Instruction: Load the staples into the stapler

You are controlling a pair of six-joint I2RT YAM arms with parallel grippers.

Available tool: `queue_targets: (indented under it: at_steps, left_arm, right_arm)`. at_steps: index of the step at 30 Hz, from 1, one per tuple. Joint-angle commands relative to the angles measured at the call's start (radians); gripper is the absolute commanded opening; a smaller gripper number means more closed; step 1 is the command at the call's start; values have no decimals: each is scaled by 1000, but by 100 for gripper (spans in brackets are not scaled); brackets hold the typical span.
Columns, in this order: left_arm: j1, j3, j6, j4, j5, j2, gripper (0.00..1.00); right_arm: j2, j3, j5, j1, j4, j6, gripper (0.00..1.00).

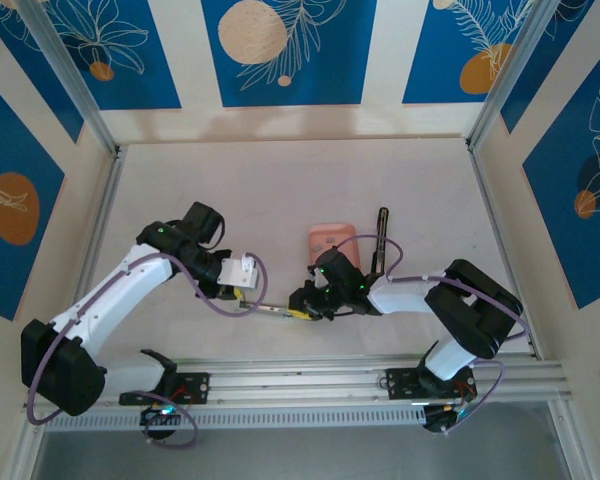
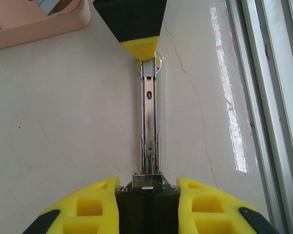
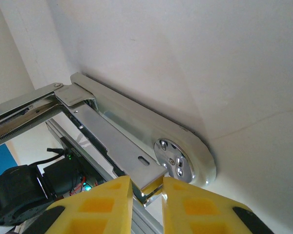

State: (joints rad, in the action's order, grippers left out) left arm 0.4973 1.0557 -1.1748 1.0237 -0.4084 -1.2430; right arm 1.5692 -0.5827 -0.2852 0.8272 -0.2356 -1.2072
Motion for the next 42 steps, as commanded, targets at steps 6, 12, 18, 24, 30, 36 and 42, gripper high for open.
queue_targets:
  at_steps: [6, 12, 18, 24, 30, 36, 42]
  left_arm:
    - [106, 28, 143, -198, -94, -59, 8]
    - [194, 35, 239, -321, -88, -131, 7]
    - [283, 15, 333, -452, -25, -207, 6]
    - [330, -4, 400, -528, 44, -260, 4]
    - [341, -24, 412, -544, 69, -275, 4]
    - [343, -18, 414, -506, 101, -291, 5]
    - [351, 6, 417, -470, 114, -329, 6]
  right_arm:
    - [28, 4, 5, 6, 38, -12, 22]
    - [34, 6, 8, 7, 24, -9, 21]
    - [39, 20, 12, 6, -10, -11, 20]
    - [24, 55, 2, -2, -65, -12, 19]
    - [-17, 92, 10, -6, -106, -9, 20]
    - [-119, 128, 58, -9, -67, 10, 26]
    - [-241, 168, 111, -28, 26, 25, 32]
